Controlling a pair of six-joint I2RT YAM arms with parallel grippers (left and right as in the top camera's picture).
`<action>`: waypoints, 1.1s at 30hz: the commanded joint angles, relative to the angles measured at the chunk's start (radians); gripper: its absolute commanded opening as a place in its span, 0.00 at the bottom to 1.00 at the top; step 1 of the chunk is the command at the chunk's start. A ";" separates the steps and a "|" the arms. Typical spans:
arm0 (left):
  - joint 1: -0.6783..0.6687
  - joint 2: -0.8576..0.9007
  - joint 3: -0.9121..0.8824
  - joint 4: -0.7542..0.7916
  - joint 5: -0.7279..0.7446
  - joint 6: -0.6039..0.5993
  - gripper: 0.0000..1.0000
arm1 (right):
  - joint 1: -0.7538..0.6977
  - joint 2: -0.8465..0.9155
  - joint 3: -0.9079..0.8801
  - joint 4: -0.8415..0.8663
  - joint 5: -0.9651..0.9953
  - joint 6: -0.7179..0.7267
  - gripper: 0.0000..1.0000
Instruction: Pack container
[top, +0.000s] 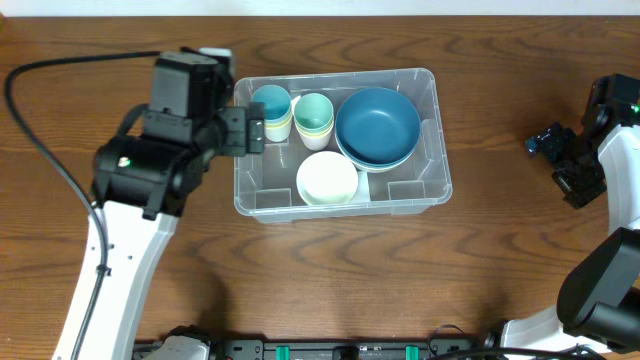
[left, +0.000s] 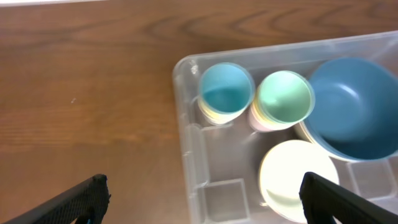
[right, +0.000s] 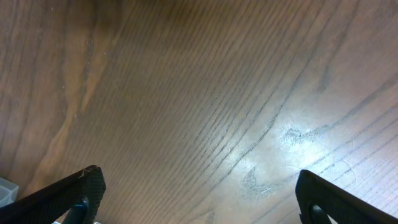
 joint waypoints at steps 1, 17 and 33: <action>0.049 -0.041 0.019 -0.043 -0.012 0.002 0.98 | -0.003 -0.001 0.004 0.000 0.004 0.013 0.99; 0.074 -0.099 0.018 -0.121 -0.011 0.002 0.98 | -0.003 -0.001 0.004 0.000 0.004 0.013 0.99; 0.074 -0.113 0.018 -0.162 -0.013 0.011 0.98 | -0.003 -0.001 0.004 0.000 0.004 0.013 0.99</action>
